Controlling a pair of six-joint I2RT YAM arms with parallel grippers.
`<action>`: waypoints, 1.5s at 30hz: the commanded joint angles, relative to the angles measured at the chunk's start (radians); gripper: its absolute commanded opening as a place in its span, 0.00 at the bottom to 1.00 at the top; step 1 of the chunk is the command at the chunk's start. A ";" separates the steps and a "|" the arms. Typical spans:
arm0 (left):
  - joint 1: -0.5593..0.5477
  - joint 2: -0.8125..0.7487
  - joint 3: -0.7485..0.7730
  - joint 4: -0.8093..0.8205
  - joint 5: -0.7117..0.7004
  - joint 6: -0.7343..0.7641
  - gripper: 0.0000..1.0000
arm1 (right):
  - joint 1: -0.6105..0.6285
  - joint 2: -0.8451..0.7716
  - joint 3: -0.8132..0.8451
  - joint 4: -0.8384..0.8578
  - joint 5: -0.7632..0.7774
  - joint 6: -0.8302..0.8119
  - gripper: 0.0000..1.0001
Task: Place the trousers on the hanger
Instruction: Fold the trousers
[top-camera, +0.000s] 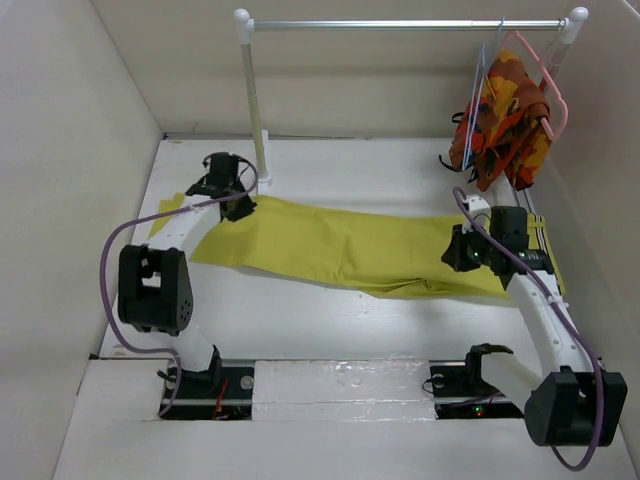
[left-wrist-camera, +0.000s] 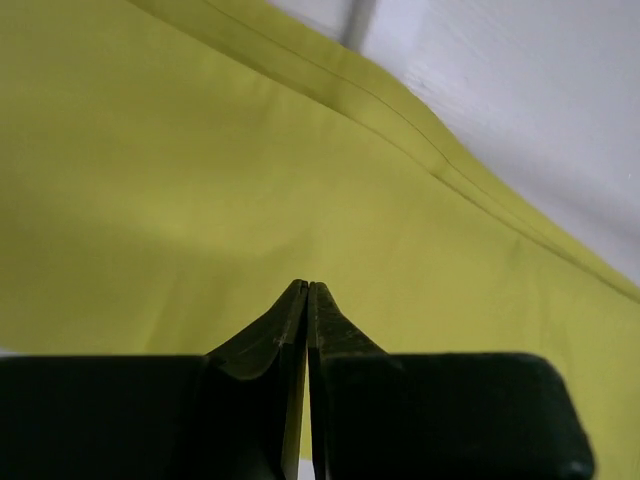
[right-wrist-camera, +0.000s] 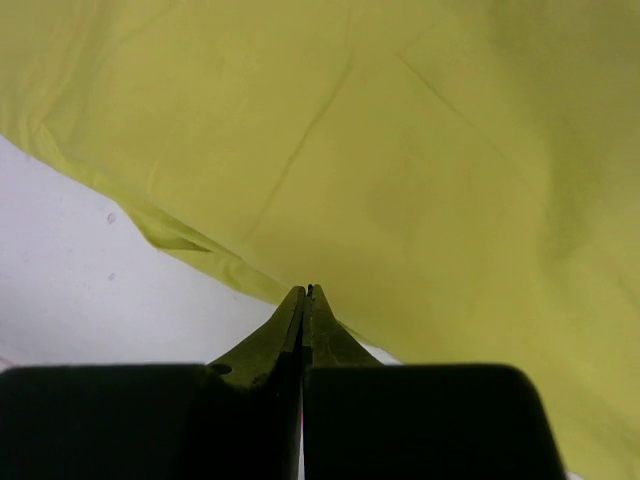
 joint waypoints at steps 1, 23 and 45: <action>-0.028 0.079 0.014 0.065 0.037 -0.024 0.00 | -0.042 -0.053 -0.008 -0.007 0.032 0.045 0.00; -0.098 -0.021 -0.068 0.039 0.070 0.035 0.00 | 0.101 0.003 -0.185 0.090 0.176 0.023 0.50; -0.079 0.215 -0.052 0.075 -0.007 0.055 0.00 | 0.201 -0.128 -0.252 0.065 0.300 0.137 0.00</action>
